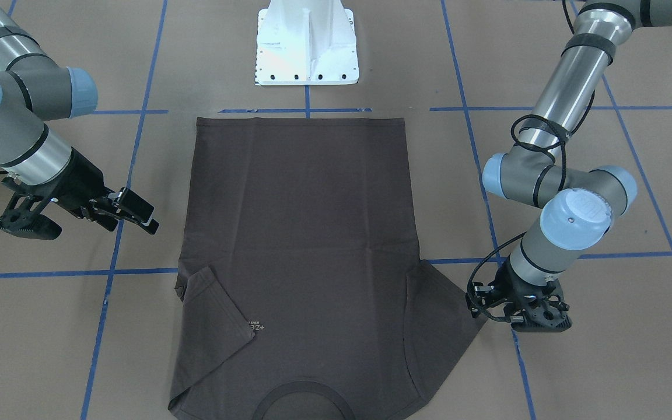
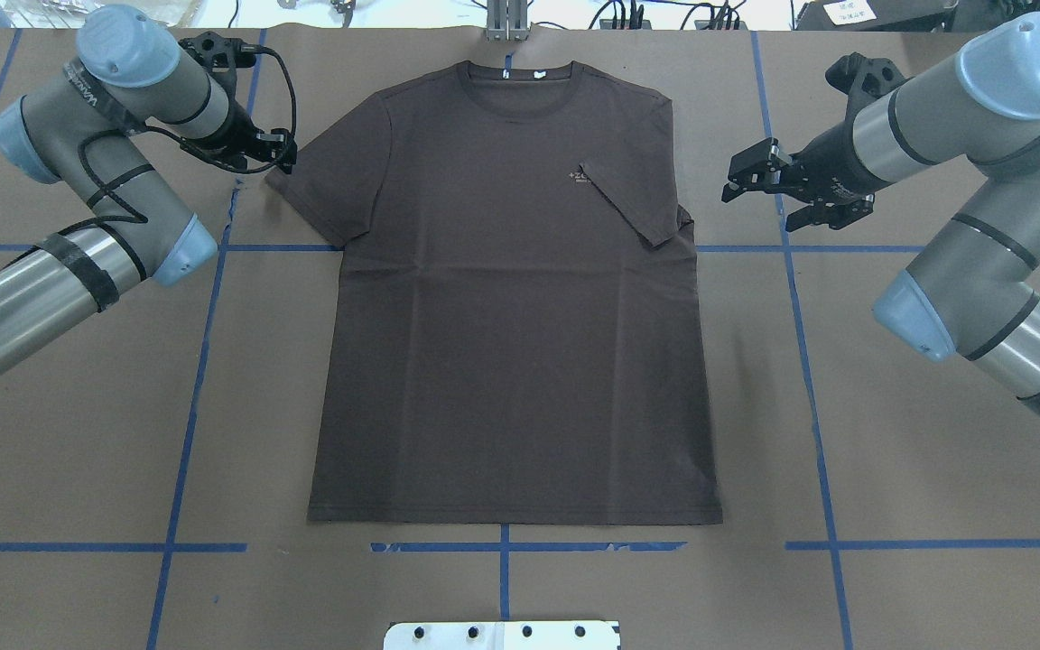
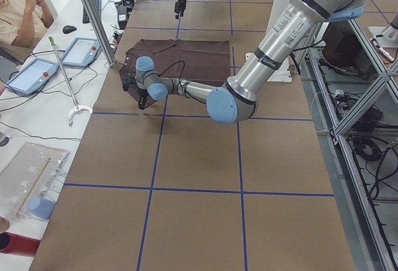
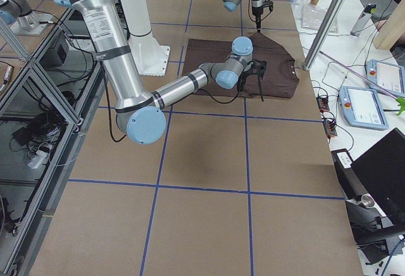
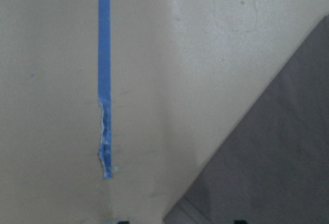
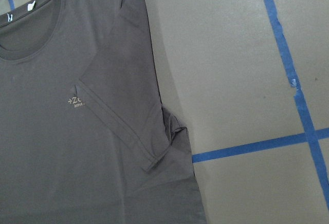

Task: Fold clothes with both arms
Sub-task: 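Move the left gripper to the other sleeve while the right gripper withdraws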

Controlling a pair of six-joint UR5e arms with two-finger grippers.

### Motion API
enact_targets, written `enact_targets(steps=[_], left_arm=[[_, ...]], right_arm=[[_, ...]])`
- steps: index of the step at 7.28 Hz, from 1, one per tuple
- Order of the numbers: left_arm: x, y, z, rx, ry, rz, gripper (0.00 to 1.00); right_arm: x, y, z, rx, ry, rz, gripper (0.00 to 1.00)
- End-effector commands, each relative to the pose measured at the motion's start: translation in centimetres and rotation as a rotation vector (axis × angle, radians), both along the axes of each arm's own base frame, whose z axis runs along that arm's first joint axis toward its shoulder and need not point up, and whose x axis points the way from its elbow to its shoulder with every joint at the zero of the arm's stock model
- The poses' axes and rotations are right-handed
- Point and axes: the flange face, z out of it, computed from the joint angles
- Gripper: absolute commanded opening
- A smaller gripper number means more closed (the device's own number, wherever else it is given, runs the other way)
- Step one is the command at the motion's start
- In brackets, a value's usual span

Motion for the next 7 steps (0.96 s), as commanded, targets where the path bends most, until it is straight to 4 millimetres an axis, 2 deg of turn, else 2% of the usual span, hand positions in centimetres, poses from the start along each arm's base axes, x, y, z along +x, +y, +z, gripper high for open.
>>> enact_targets(steps=[1, 4, 7], left_arm=[[0.7, 0.0, 0.2, -0.005, -0.006, 0.003, 0.69], [1.4, 0.4, 0.6, -0.008, -0.014, 0.01, 0.66], [2.0, 0.8, 0.7, -0.01, -0.014, 0.018, 0.47]], right_arm=[[0.0, 0.1, 0.4, -0.003, 0.003, 0.0, 1.0], [0.0, 0.1, 0.4, -0.003, 0.003, -0.002, 1.0], [0.0, 0.1, 0.4, -0.003, 0.003, -0.002, 1.0]])
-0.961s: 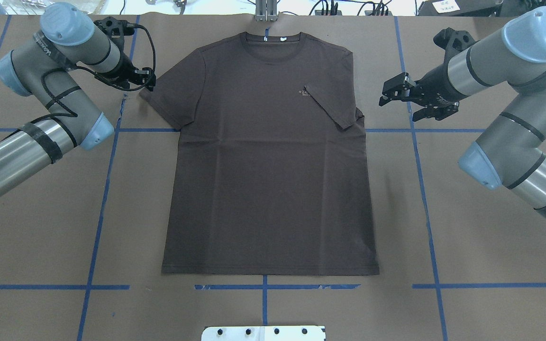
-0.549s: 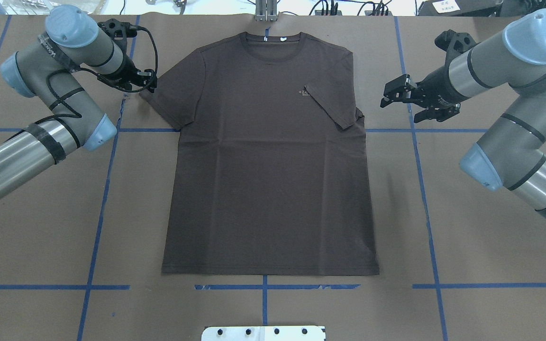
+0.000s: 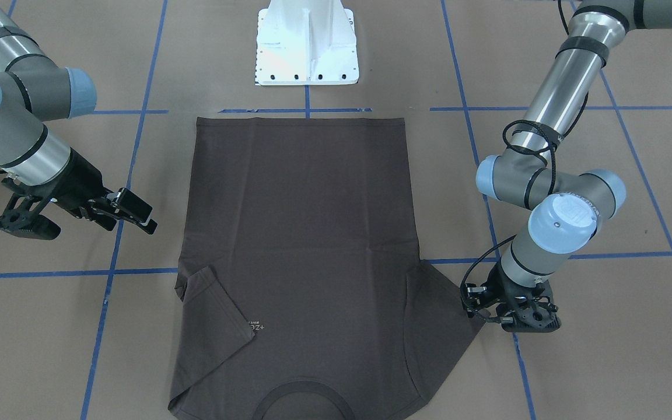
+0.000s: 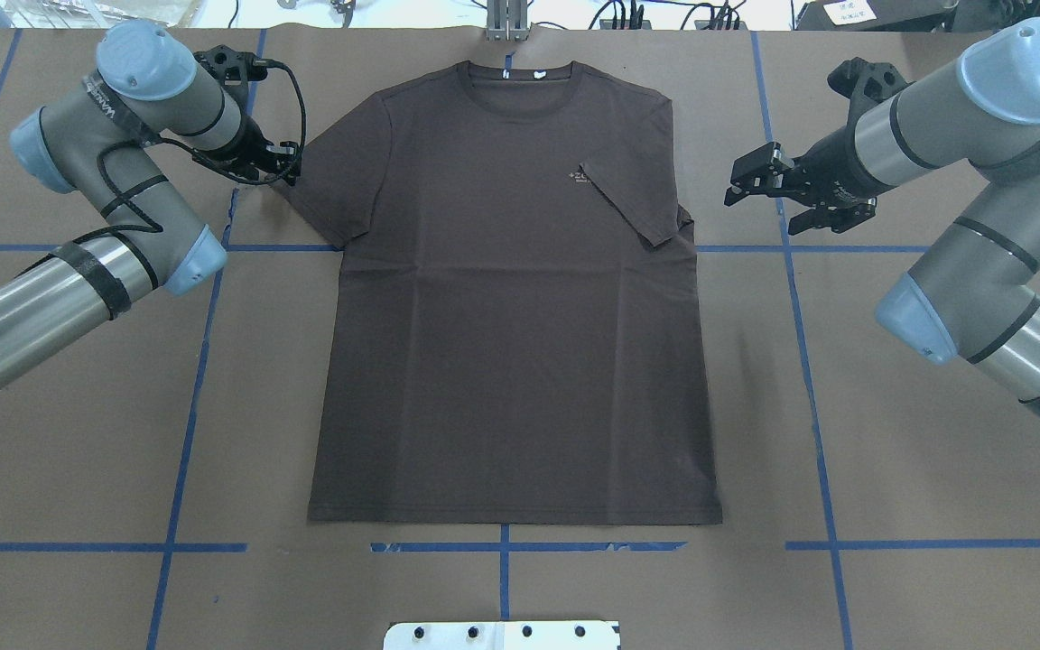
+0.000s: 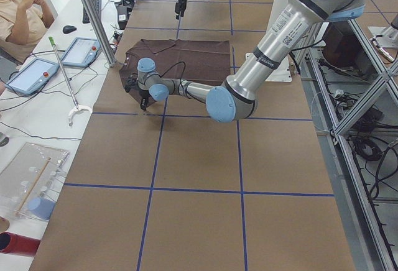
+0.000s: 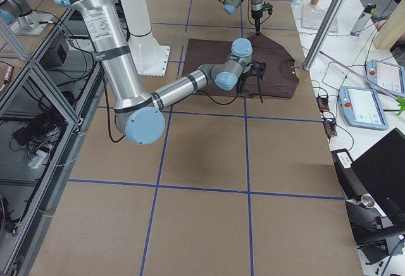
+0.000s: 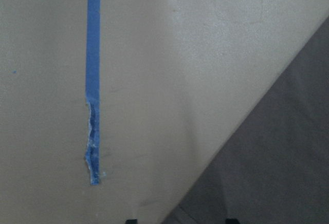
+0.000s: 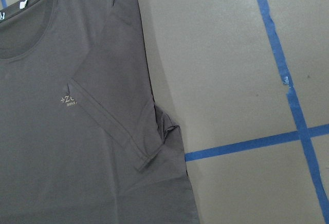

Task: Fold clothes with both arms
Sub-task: 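Move the left gripper to the other sleeve while the right gripper withdraws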

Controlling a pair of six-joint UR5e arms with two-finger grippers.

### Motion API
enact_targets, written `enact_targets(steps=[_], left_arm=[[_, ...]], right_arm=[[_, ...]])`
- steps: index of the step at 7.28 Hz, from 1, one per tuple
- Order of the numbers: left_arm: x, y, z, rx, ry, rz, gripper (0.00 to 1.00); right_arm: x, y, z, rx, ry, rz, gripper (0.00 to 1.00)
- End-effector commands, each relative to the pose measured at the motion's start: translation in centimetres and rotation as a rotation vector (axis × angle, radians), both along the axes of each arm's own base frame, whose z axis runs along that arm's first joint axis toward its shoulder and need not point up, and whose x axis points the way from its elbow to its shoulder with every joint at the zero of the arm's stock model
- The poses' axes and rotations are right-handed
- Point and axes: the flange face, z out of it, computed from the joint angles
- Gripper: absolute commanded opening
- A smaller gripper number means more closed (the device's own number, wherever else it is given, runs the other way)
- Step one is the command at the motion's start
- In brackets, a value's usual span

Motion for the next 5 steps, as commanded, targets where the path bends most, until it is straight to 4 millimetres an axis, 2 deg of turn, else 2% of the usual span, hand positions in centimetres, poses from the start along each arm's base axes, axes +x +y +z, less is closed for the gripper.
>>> enact_targets(steps=[1, 3, 5], left_arm=[[0.2, 0.1, 0.1, -0.003, 0.0, 0.003, 0.0], [0.4, -0.1, -1.2, 0.005, 0.014, 0.005, 0.0], [0.5, -0.3, -5.6, 0.03, 0.062, -0.009, 0.0]], right_arm=[[0.0, 0.0, 0.0, 0.0, 0.0, 0.0, 1.0], [0.0, 0.0, 0.1, -0.002, 0.001, 0.001, 1.0], [-0.1, 0.0, 0.2, -0.004, 0.002, -0.001, 1.0]])
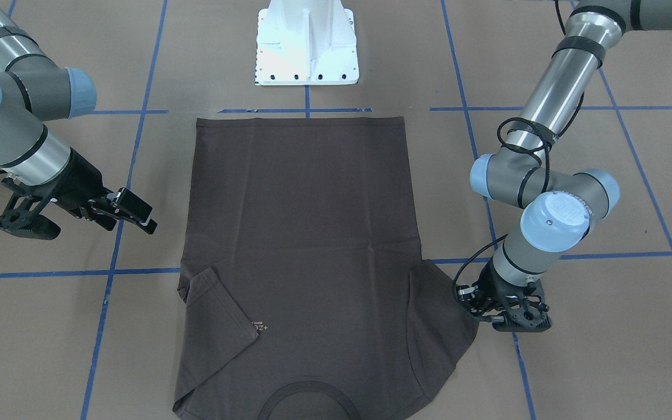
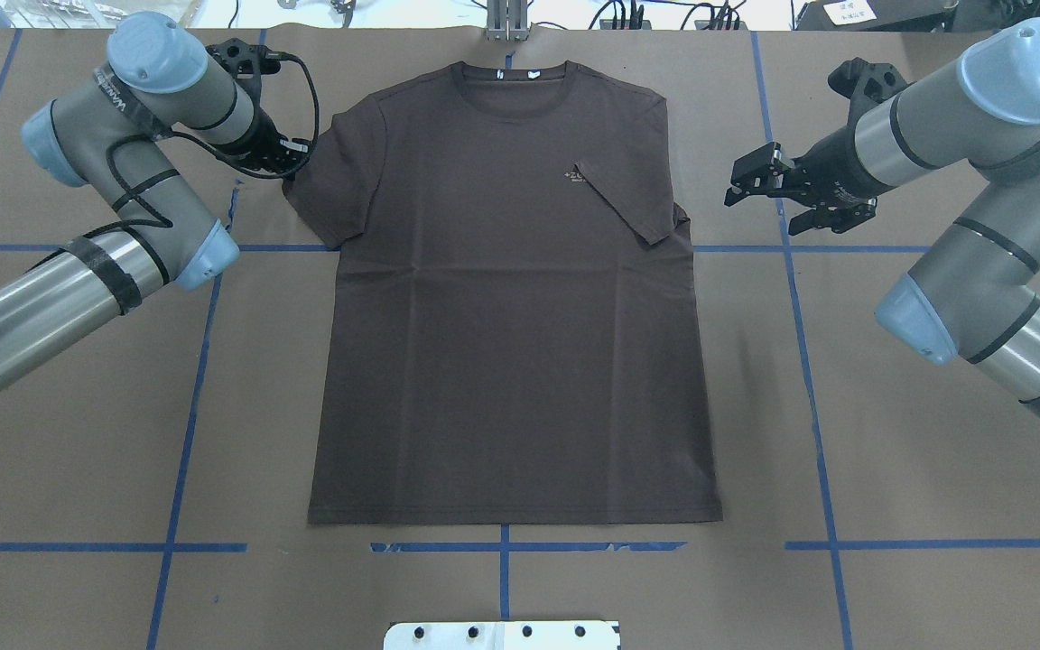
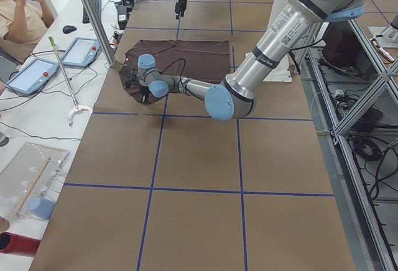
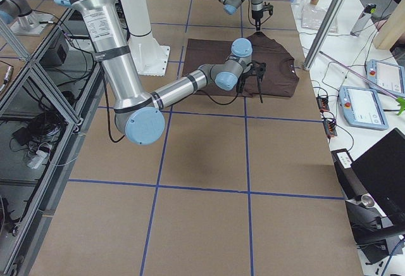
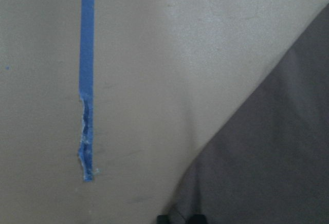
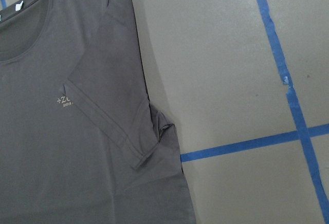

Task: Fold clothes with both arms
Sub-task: 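Move the left gripper to the other sleeve while the right gripper withdraws, then fold the sleeve inward with the left gripper while the right gripper moves to the hem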

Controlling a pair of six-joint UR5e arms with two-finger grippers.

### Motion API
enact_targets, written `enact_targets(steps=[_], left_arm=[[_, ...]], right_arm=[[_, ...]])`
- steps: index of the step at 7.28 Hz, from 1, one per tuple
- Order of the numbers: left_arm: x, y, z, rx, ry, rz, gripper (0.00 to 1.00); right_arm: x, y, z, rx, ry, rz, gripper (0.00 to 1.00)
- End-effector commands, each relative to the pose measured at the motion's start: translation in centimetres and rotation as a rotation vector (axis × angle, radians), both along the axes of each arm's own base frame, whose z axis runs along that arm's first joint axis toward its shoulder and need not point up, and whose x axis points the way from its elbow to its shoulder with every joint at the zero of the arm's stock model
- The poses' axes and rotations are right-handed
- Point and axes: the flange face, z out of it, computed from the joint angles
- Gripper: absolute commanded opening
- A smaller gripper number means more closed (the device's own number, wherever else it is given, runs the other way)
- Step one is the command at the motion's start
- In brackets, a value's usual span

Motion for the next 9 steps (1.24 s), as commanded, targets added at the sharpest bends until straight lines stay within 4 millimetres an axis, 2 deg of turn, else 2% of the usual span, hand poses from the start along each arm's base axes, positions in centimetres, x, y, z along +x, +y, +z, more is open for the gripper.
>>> enact_targets(steps=[1, 2, 3, 4, 5, 6, 9], left_arm=[[0.1, 0.5, -4.0, -0.013, 0.072, -0.004, 0.0], [0.6, 0.2, -7.0, -0.033, 0.112, -0.022, 0.0], [2.7, 0.8, -9.4, -0.071, 0.138, -0.034, 0.0], [5.2, 2.3, -9.9, -0.098, 0.147, -0.026, 0.0], [5.6, 2.2, -10.8, -0.102, 0.155, -0.03, 0.0], [7.3, 2.2, -11.0, -0.127, 0.148, -0.028, 0.0], [8.0, 1.6, -10.0, -0.119, 0.12, -0.064, 0.0]], right_arm=[[-0.1, 0.0, 0.1, -0.003, 0.002, -0.001, 1.0], [-0.2, 0.0, 0.3, -0.004, 0.004, -0.003, 1.0], [-0.2, 0.0, 0.2, -0.003, 0.002, -0.002, 1.0], [-0.1, 0.0, 0.0, 0.001, -0.001, -0.001, 1.0], [-0.2, 0.0, 0.3, -0.004, 0.003, -0.002, 1.0], [-0.2, 0.0, 0.1, -0.002, 0.001, -0.002, 1.0], [-0.4, -0.1, 0.3, -0.003, 0.008, -0.001, 1.0]])
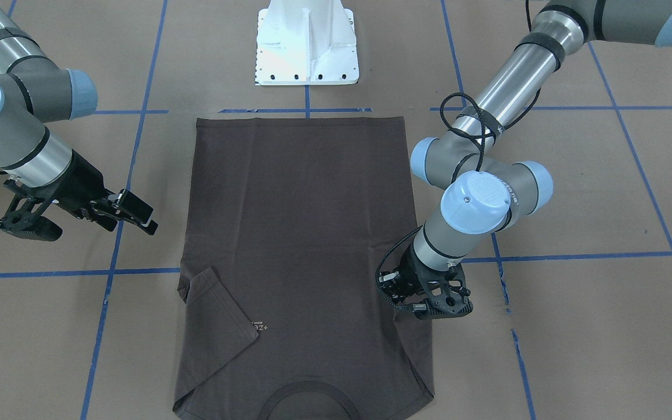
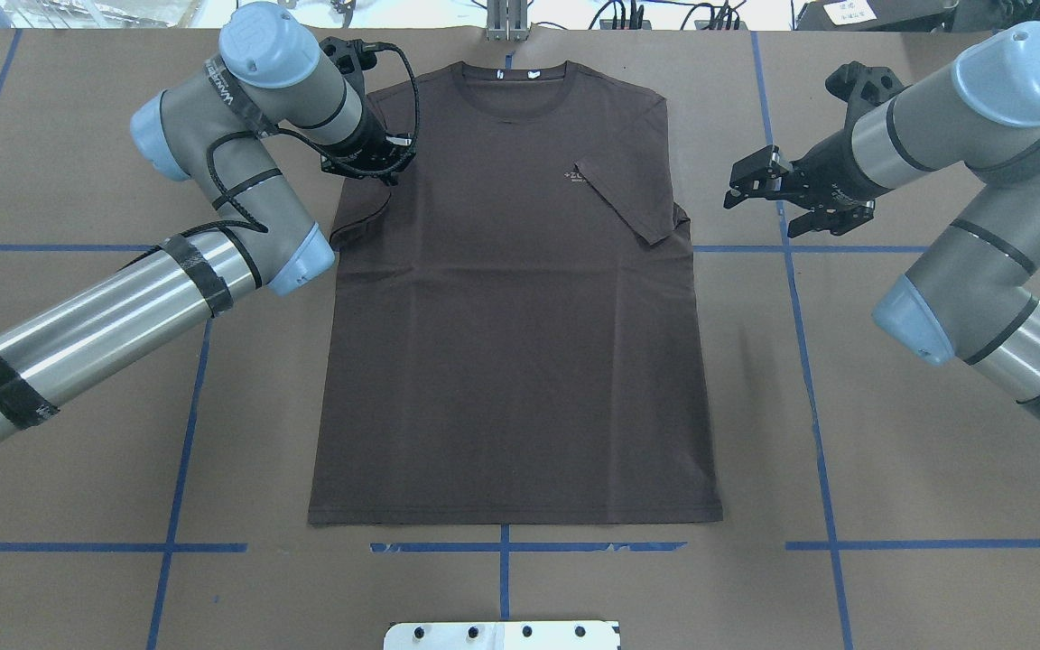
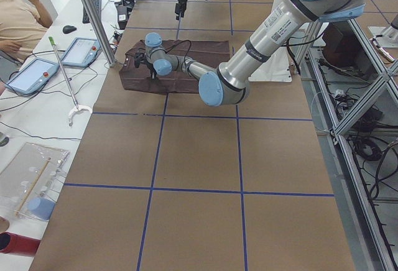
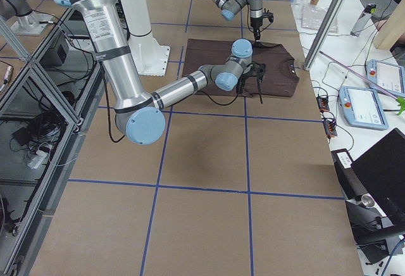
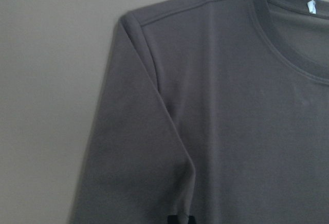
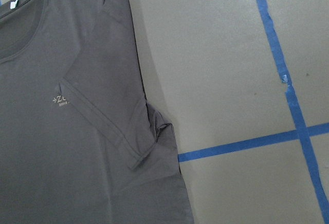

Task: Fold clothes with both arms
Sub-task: 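Fold the sleeve inward with the left gripper while the right gripper moves to the hem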

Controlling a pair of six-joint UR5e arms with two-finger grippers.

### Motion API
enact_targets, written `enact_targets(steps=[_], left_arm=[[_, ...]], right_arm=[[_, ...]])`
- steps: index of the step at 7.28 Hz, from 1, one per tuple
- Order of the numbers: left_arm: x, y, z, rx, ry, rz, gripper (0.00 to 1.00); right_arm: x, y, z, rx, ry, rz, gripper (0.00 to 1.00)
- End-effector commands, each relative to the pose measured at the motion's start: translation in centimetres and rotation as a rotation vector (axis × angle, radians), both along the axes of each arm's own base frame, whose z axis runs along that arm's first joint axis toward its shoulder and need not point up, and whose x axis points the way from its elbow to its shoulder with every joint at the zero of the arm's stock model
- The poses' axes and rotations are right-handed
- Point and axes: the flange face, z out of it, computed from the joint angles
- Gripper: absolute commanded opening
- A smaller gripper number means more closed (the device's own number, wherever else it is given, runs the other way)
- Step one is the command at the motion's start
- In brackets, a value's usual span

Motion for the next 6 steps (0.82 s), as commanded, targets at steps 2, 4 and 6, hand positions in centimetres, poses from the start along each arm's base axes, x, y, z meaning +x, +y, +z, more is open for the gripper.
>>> enact_targets(steps=[2, 4, 6], left_arm=[[0.6, -1.1, -1.2, -0.007, -0.004, -0.065, 0.0], [1.2, -1.5, 0.7, 0.01, -0.002, -0.079, 0.0], [1.8, -0.8, 0.0, 0.023, 0.003, -0.079, 0.66]], right_arm=[[-0.6, 0.0, 0.4, 0.004, 0.012, 0.002, 1.0], [-0.7, 0.0, 0.2, 0.006, 0.01, 0.001, 1.0], [-0.8, -0.2, -0.1, 0.009, 0.015, 0.02, 1.0]])
